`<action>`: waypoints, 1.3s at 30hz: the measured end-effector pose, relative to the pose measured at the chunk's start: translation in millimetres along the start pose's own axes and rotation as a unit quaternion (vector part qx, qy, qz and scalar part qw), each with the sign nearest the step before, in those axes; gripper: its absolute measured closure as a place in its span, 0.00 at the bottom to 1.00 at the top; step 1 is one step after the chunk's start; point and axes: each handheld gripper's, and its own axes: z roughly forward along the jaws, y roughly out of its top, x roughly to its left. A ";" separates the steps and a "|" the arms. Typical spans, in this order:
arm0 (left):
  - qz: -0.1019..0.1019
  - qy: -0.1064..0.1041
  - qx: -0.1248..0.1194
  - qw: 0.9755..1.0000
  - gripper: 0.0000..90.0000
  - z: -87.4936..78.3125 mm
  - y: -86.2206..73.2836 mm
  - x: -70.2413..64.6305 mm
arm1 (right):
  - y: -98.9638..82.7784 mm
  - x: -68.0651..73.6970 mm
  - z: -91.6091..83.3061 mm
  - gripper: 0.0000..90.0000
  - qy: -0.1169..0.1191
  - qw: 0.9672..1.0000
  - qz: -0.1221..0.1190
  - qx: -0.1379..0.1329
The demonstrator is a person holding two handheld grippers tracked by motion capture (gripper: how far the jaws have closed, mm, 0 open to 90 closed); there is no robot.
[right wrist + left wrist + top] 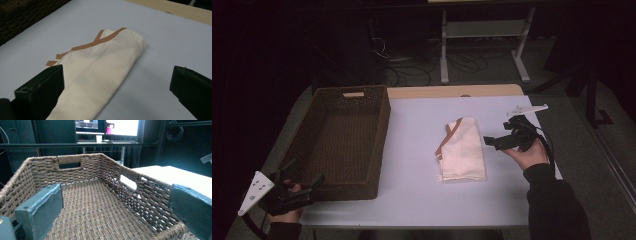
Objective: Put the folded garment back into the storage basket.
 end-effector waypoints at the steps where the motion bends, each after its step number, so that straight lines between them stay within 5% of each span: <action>1: 0.000 0.000 0.000 1.000 0.00 0.0 0.0 0.0 | 0.0 0.0 0.0 0.00 0.000 1.000 0.000 0.000; 39: -0.001 -0.001 -0.002 1.000 0.00 -0.4 -0.2 -0.1 | -8.3 -1.7 54.2 0.02 0.037 0.997 0.004 0.067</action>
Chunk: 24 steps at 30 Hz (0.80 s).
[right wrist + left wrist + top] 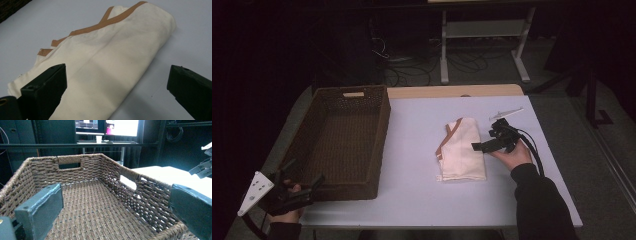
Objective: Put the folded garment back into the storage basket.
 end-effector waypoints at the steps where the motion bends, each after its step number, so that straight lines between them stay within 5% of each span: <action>1: 0.000 0.000 0.000 1.000 0.00 0.0 0.0 0.0 | -0.3 -0.6 0.9 0.02 0.000 1.000 0.001 0.003; 24: -0.002 -0.001 -0.002 1.000 0.00 -0.3 -0.1 0.5 | -7.3 -14.0 16.5 0.15 0.002 0.999 0.019 0.029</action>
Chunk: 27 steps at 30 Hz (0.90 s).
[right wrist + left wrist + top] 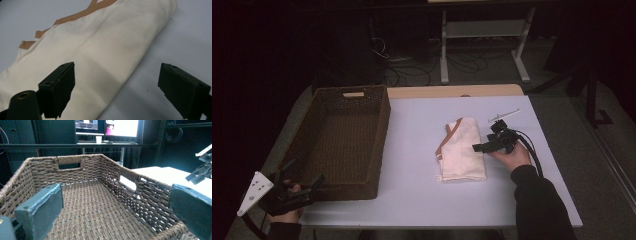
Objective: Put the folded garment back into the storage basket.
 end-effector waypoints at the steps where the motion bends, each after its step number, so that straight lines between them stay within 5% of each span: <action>1: 0.000 0.000 0.000 1.000 0.00 0.0 0.0 0.1 | 0.0 -0.1 0.1 0.16 0.000 1.000 0.000 -0.001; 27: -0.003 -0.003 -0.003 1.000 0.00 -0.4 -0.2 0.4 | 1.2 3.8 15.5 0.34 0.018 1.000 -0.001 0.019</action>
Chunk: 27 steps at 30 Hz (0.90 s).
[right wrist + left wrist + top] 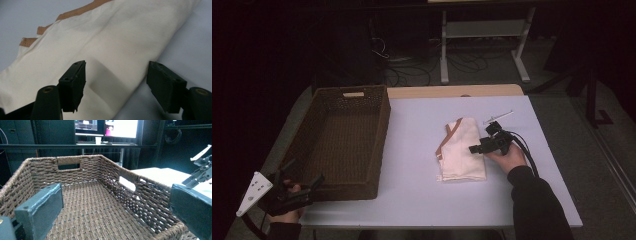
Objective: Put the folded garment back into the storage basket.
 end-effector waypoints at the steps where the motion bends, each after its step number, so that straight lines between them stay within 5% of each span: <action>1: 0.000 0.000 0.000 1.000 0.00 0.0 0.0 0.0 | 0.1 0.0 0.4 0.36 0.002 1.000 0.000 -0.002; 5: 0.000 0.000 0.000 1.000 0.00 0.0 0.0 0.0 | 0.6 0.2 1.7 0.41 0.002 1.000 0.004 -0.008; 18: 0.000 0.000 -0.001 1.000 0.00 0.1 0.1 0.0 | 2.0 5.1 2.3 0.72 -0.056 0.998 0.014 -0.009; 27: 0.000 0.000 -0.001 1.000 0.00 0.2 0.1 0.1 | 3.0 8.8 3.4 0.92 -0.060 0.998 0.027 -0.007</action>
